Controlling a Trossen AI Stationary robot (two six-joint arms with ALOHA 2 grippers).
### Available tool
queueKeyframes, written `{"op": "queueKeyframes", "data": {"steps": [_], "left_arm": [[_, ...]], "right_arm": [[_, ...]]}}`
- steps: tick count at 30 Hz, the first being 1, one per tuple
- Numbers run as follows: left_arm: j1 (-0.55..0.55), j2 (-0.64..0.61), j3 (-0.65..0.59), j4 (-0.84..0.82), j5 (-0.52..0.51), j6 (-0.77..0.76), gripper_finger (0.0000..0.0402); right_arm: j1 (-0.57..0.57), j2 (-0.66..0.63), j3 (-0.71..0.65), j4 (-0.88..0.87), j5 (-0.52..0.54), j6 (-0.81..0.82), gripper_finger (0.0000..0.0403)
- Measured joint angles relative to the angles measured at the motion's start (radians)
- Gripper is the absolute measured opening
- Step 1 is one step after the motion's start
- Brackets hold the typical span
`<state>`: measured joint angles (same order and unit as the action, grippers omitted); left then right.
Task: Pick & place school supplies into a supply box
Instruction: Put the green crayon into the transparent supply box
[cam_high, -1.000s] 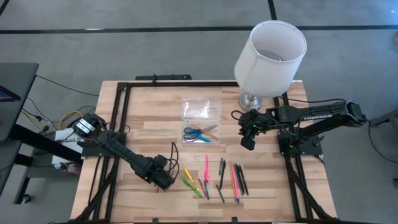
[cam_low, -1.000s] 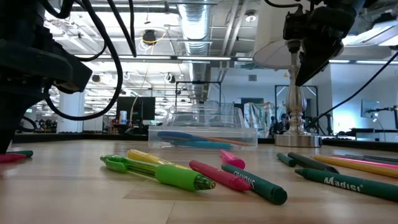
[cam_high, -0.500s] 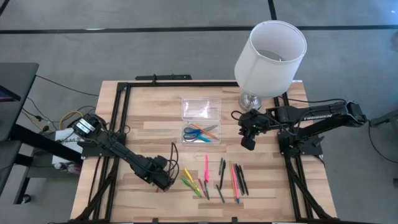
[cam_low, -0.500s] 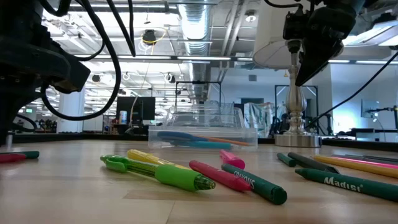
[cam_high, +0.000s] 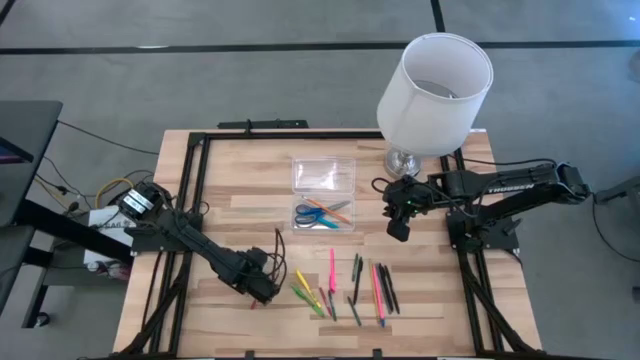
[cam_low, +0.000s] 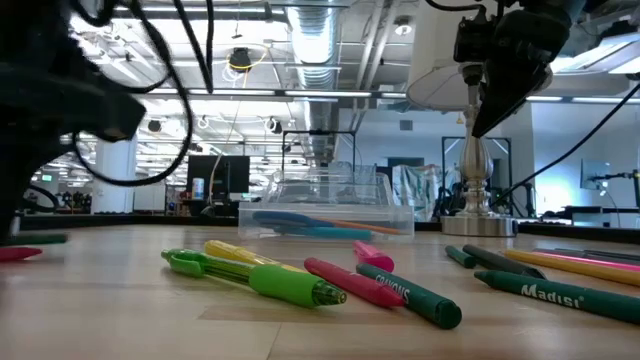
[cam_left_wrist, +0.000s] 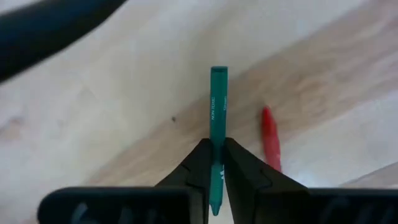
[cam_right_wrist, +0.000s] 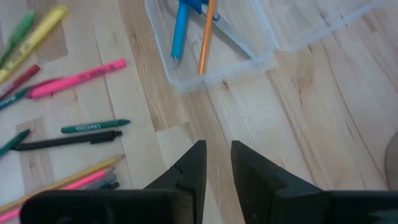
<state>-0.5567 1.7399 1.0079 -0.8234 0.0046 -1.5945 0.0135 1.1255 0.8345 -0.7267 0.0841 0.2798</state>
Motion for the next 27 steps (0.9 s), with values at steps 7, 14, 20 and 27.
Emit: {"op": "queueKeyframes", "data": {"steps": [7,14,20,27], "left_arm": [[0.054,-0.036,0.006,0.012,-0.032,0.066,0.0014],[0.137,-0.058,0.061,-0.008,-0.117,0.219,0.0015],[0.251,-0.058,0.146,-0.014,-0.22,0.504,0.0017],[0.427,-0.059,0.196,0.076,-0.263,0.91,0.0017]], "right_arm": [[0.0,0.0,0.0,0.045,0.0,0.0,0.0067],[0.0,0.0,0.0,0.062,0.0,0.012,0.0067],[0.0,0.0,0.0,0.073,0.0,0.027,0.0067],[0.0,0.0,0.0,0.115,-0.001,0.044,0.0067]]}}
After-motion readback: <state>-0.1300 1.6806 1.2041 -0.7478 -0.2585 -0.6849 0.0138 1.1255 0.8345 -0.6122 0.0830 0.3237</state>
